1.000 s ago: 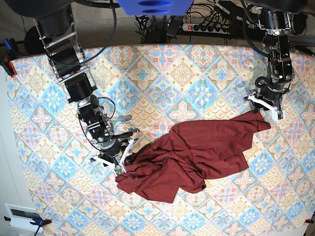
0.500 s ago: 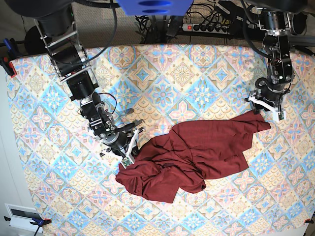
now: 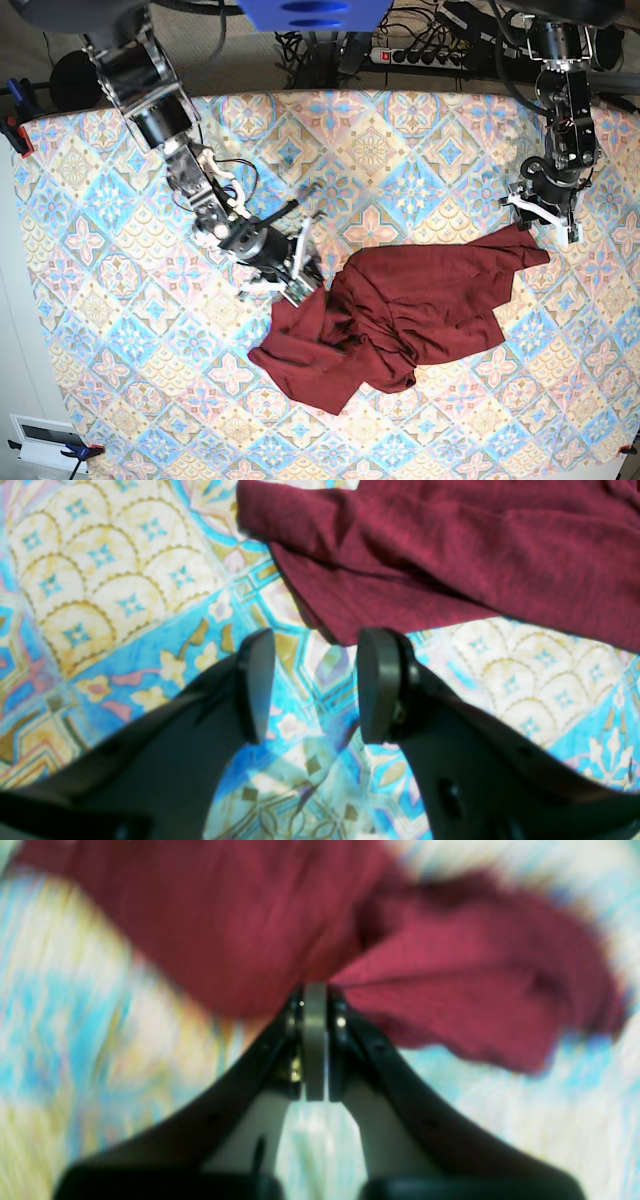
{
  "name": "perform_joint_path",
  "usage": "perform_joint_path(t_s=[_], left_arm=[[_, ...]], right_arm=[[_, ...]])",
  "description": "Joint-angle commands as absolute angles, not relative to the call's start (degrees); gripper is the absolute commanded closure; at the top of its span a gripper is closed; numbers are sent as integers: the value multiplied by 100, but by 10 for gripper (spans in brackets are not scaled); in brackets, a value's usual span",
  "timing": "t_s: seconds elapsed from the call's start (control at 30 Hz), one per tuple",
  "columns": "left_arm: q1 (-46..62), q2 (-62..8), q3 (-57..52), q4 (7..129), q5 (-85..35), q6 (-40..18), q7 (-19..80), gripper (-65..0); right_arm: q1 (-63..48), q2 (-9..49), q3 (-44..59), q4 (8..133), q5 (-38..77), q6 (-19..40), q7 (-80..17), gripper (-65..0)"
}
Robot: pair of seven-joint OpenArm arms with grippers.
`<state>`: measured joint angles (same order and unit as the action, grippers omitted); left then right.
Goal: Layout the t-shirt on the table in an organized manner, then fold the t-shirt properly
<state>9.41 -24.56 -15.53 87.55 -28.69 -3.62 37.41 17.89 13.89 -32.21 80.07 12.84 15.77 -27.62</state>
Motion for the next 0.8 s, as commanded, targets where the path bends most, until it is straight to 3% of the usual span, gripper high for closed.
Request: perform_joint_path(t_s=[0.0, 0.33, 0.47, 0.57, 0.77], left_arm=[[884, -2545, -1587, 8857, -2897, -374, 3626, -270], [884, -2554, -1587, 8857, -2897, -374, 3626, -270], [875, -2554, -1578, 8857, -2897, -374, 3626, -270], [875, -2554, -1578, 8857, -2897, -374, 3626, -270], [884, -2545, -1569, 8857, -2897, -374, 3626, -270]], right_arm=[[2000, 1429, -3108, 8374, 1358, 1490, -2431, 0], [1191, 1437, -3108, 8945, 1068, 1481, -3108, -8], [1191, 1437, -3108, 9095, 180, 1473, -3864, -121], [1209, 1437, -3108, 9182, -84, 1473, -3890, -207], [1235, 1437, -3108, 8796, -22, 1473, -3697, -273]])
